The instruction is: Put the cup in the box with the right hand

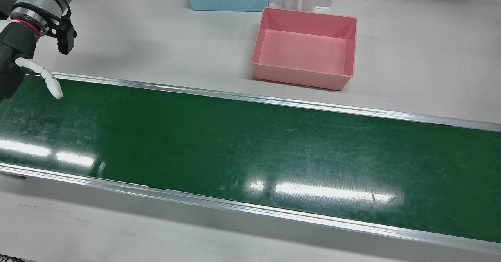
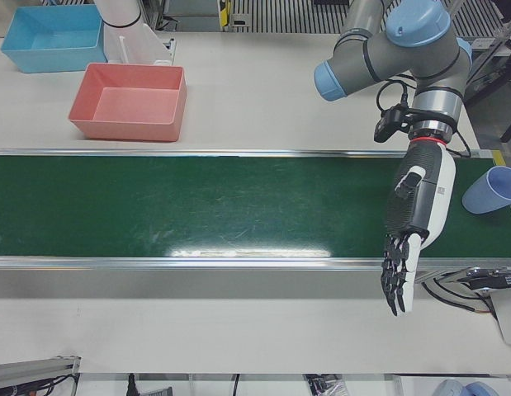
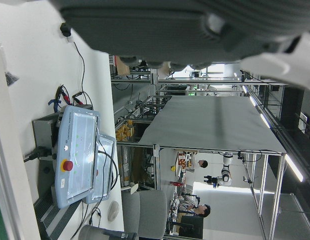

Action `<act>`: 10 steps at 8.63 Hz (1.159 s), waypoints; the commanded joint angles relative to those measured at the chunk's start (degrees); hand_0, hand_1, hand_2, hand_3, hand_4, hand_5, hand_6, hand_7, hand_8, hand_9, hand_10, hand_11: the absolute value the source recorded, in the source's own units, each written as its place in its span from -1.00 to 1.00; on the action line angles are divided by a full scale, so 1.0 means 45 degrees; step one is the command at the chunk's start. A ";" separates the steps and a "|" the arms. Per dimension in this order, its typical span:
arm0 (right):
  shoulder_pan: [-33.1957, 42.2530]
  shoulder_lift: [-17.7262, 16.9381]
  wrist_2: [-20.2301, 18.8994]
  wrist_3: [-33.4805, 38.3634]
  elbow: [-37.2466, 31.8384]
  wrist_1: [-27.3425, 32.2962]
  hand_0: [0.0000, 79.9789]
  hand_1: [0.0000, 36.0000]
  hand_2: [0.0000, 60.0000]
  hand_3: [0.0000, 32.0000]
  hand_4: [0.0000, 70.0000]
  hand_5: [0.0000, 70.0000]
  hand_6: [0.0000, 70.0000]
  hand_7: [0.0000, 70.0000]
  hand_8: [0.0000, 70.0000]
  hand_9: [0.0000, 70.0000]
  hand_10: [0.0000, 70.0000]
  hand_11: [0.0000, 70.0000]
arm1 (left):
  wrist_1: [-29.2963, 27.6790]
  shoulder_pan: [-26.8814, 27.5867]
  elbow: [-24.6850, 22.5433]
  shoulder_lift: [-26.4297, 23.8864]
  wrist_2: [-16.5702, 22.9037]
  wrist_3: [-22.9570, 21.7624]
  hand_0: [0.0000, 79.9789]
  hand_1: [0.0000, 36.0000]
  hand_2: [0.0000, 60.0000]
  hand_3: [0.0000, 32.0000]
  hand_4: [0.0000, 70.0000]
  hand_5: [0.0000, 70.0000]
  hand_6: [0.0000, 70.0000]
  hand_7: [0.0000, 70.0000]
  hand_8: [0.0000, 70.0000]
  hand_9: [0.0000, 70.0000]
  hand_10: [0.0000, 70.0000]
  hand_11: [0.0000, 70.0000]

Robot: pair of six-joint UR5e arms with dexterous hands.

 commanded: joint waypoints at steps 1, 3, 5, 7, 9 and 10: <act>-0.0543 0.0037 -0.0484 -0.1757 -0.0547 0.2227 0.27 0.54 0.00 -1.00 -1.00 -0.81 -1.00 -1.00 -1.00 -1.00 -1.00 -1.00 | -0.0007 -0.0006 0.0000 0.0000 0.0000 0.0000 -1.00 -1.00 -1.00 -1.00 -1.00 -1.00 -1.00 -1.00 -1.00 -1.00 -1.00 -1.00; -0.0409 -0.0062 -0.0818 -0.1671 -0.1408 0.3121 0.20 0.34 -0.03 -1.00 -1.00 -0.83 -0.99 -1.00 -1.00 -0.99 -1.00 -0.95 | -0.0007 -0.0006 0.0000 0.0000 0.0000 0.0000 -1.00 -1.00 -1.00 -1.00 -1.00 -1.00 -1.00 -1.00 -1.00 -1.00 -1.00 -1.00; -0.0390 -0.0082 -0.0839 -0.1573 -0.2600 0.4487 0.19 0.30 0.02 -1.00 -1.00 -0.84 -0.98 -1.00 -1.00 -0.98 -0.97 -0.90 | -0.0007 -0.0006 0.0000 0.0000 0.0000 0.0000 -1.00 -1.00 -1.00 -1.00 -1.00 -1.00 -1.00 -1.00 -1.00 -1.00 -1.00 -1.00; -0.0332 -0.0063 -0.0839 -0.1360 -0.2643 0.4473 0.19 0.32 0.06 -1.00 -1.00 -0.84 -0.97 -1.00 -1.00 -0.98 -0.98 -0.91 | -0.0007 -0.0006 0.0000 0.0000 0.0000 0.0000 -1.00 -1.00 -1.00 -1.00 -1.00 -1.00 -1.00 -1.00 -1.00 -1.00 -1.00 -1.00; -0.0156 -0.0082 -0.0684 -0.0116 -0.2760 0.4395 0.21 0.38 0.05 -1.00 -1.00 -0.83 -0.96 -1.00 -1.00 -0.97 -1.00 -0.95 | -0.0007 -0.0006 0.0000 0.0000 0.0000 0.0000 -1.00 -1.00 -1.00 -1.00 -1.00 -1.00 -1.00 -1.00 -1.00 -1.00 -1.00 -1.00; -0.0175 -0.0082 -0.0548 0.0917 -0.3592 0.4433 0.23 0.40 0.00 -1.00 -1.00 -0.83 -0.95 -1.00 -1.00 -0.96 -1.00 -0.97 | -0.0026 -0.0006 0.0020 0.0000 0.0000 0.0000 -1.00 -1.00 -1.00 -1.00 -1.00 -1.00 -1.00 -1.00 -1.00 -1.00 -1.00 -1.00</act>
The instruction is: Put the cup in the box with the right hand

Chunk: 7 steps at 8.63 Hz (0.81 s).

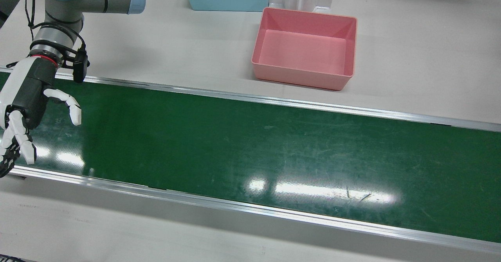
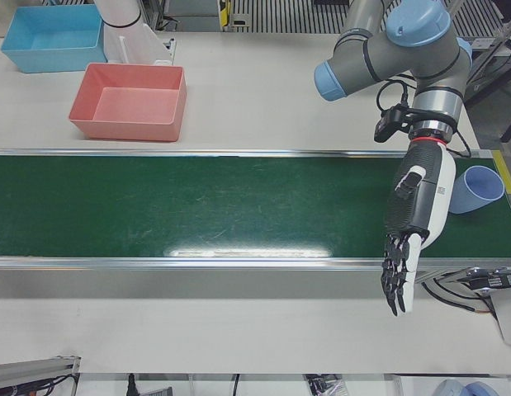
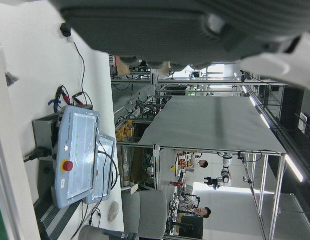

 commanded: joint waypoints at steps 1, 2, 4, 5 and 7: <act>-0.0067 0.0033 0.0196 0.2664 -0.1848 0.0025 0.24 0.42 0.00 -1.00 -1.00 -0.83 -0.95 -1.00 -1.00 -0.97 -1.00 -0.99 | 0.0000 0.0000 0.0000 0.0000 0.0000 0.0000 -1.00 -1.00 -1.00 -1.00 -1.00 -1.00 -1.00 -1.00 -1.00 -1.00 -1.00 -1.00; -0.0107 0.0207 0.0138 0.3525 -0.2147 0.0083 0.25 0.45 -0.03 -1.00 -1.00 -0.83 -0.95 -1.00 -1.00 -0.99 -1.00 -1.00 | 0.0000 0.0000 0.0000 0.0000 0.0000 0.0000 -1.00 -1.00 -1.00 -1.00 -1.00 -1.00 -1.00 -1.00 -1.00 -1.00 -1.00 -1.00; 0.0067 0.0637 -0.0289 0.4586 -0.0891 -0.0497 0.26 0.46 -0.08 -1.00 -1.00 -0.82 -0.94 -1.00 -1.00 -1.00 -1.00 -0.98 | 0.0039 0.0000 -0.0019 0.0000 0.0000 0.0000 -1.00 -1.00 -1.00 -1.00 -1.00 -1.00 -1.00 -1.00 -1.00 -1.00 -1.00 -1.00; 0.0745 0.1219 -0.0698 0.4027 0.1343 -0.3442 0.27 0.49 -0.08 -1.00 -1.00 -0.82 -0.95 -1.00 -1.00 -1.00 -1.00 -1.00 | 0.0039 0.0000 -0.0019 0.0000 0.0000 0.0000 -1.00 -1.00 -1.00 -1.00 -1.00 -1.00 -1.00 -1.00 -1.00 -1.00 -1.00 -1.00; 0.1610 0.2860 -0.0277 0.2111 0.2482 -0.5171 0.34 0.72 0.08 -1.00 -1.00 -0.80 -0.94 -0.98 -1.00 -1.00 -1.00 -1.00 | 0.0000 0.0000 -0.0019 0.0000 0.0000 0.0000 -1.00 -1.00 -1.00 -1.00 -1.00 -1.00 -1.00 -1.00 -1.00 -1.00 -1.00 -1.00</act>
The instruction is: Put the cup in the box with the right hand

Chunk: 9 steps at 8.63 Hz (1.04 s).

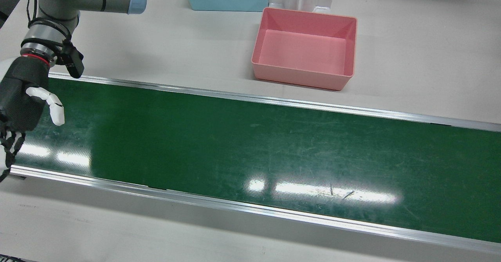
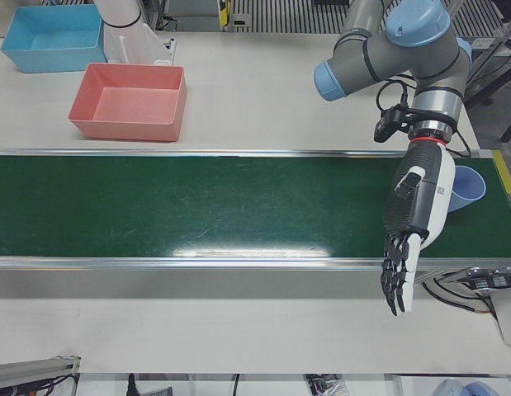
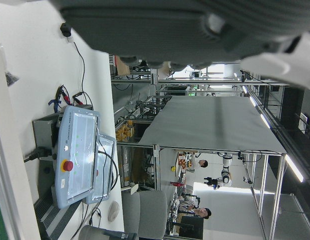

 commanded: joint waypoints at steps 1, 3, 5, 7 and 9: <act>0.0830 0.1923 0.0784 -0.1486 0.0589 -0.2137 0.31 0.66 0.10 -1.00 -1.00 -0.81 -0.93 -0.95 -1.00 -1.00 -1.00 -1.00 | -0.0030 -0.0003 0.0016 0.0000 -0.0001 0.0000 -1.00 -1.00 -1.00 -1.00 -1.00 -1.00 -1.00 -1.00 -1.00 -1.00 -1.00 -1.00; 0.0771 0.1831 0.0751 -0.1895 -0.1383 -0.0218 0.28 0.57 0.11 -1.00 -1.00 -0.82 -0.90 -0.83 -1.00 -0.99 -1.00 -0.99 | -0.0010 -0.0003 0.0016 0.0000 -0.0001 0.0000 -1.00 -1.00 -1.00 -1.00 -1.00 -1.00 -1.00 -1.00 -1.00 -1.00 -1.00 -1.00; -0.0161 0.1384 0.0769 -0.1896 -0.2542 0.1218 0.26 0.50 0.08 -1.00 -1.00 -0.82 -0.91 -0.90 -1.00 -0.97 -1.00 -0.93 | -0.0010 0.0016 0.0016 0.0000 -0.0001 0.0000 -1.00 -1.00 -1.00 -1.00 -1.00 -1.00 -1.00 -1.00 -1.00 -1.00 -1.00 -1.00; -0.0285 0.0739 0.0034 -0.1548 -0.2177 0.1302 0.25 0.47 0.03 -1.00 -1.00 -0.83 -0.93 -0.96 -1.00 -0.99 -1.00 -0.98 | -0.0030 -0.0003 0.0016 0.0000 -0.0001 0.0000 -1.00 -1.00 -1.00 -1.00 -1.00 -1.00 -1.00 -1.00 -1.00 -1.00 -1.00 -1.00; -0.0049 0.0735 -0.0325 -0.1544 -0.1920 0.1184 0.27 0.53 0.01 -1.00 -1.00 -0.82 -0.94 -1.00 -1.00 -1.00 -1.00 -1.00 | -0.0030 -0.0003 0.0016 0.0019 -0.0001 0.0000 -1.00 -1.00 -1.00 -1.00 -1.00 -1.00 -1.00 -1.00 -1.00 -1.00 -1.00 -1.00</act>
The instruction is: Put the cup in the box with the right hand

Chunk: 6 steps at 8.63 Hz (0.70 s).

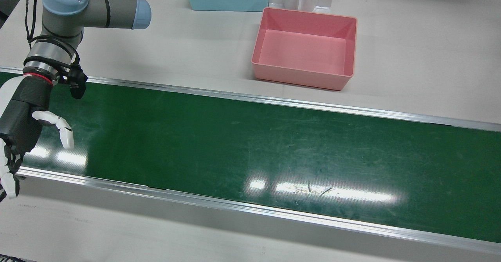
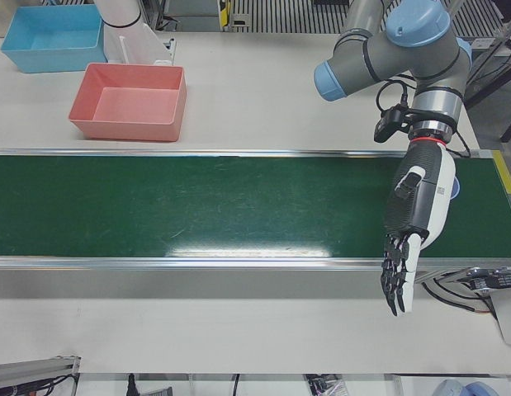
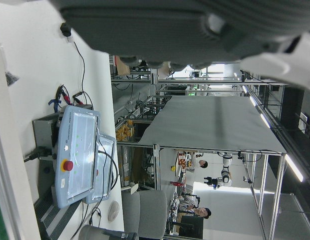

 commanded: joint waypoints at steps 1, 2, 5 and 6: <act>0.0284 -0.0101 -0.0363 0.0095 0.0307 -0.0536 0.29 0.58 0.01 -1.00 -1.00 -0.81 -0.94 -1.00 -1.00 -1.00 -1.00 -1.00 | -0.0003 -0.0006 0.0000 0.0000 0.0000 0.0000 -1.00 -1.00 -1.00 -1.00 -1.00 -1.00 -1.00 -1.00 -1.00 -1.00 -1.00 -1.00; 0.0305 -0.0062 -0.0343 0.0076 0.0850 -0.1855 0.29 0.59 0.02 -1.00 -1.00 -0.81 -0.94 -1.00 -1.00 -1.00 -1.00 -1.00 | -0.0003 -0.0006 0.0000 0.0000 0.0000 0.0000 -1.00 -1.00 -1.00 -1.00 -1.00 -1.00 -1.00 -1.00 -1.00 -1.00 -1.00 -1.00; 0.0286 0.0173 -0.0245 0.0037 0.1379 -0.2904 0.31 0.61 -0.02 -1.00 -1.00 -0.81 -0.94 -0.99 -1.00 -1.00 -1.00 -1.00 | -0.0003 -0.0006 0.0000 0.0000 0.0000 0.0000 -1.00 -1.00 -1.00 -1.00 -1.00 -1.00 -1.00 -1.00 -1.00 -1.00 -1.00 -1.00; 0.0208 -0.0078 -0.0226 0.0017 0.2310 -0.3175 0.30 0.60 -0.01 -1.00 -1.00 -0.81 -0.94 -0.99 -1.00 -1.00 -1.00 -1.00 | -0.0003 -0.0006 0.0000 0.0000 0.0000 0.0000 -1.00 -1.00 -1.00 -1.00 -1.00 -1.00 -1.00 -1.00 -1.00 -1.00 -1.00 -1.00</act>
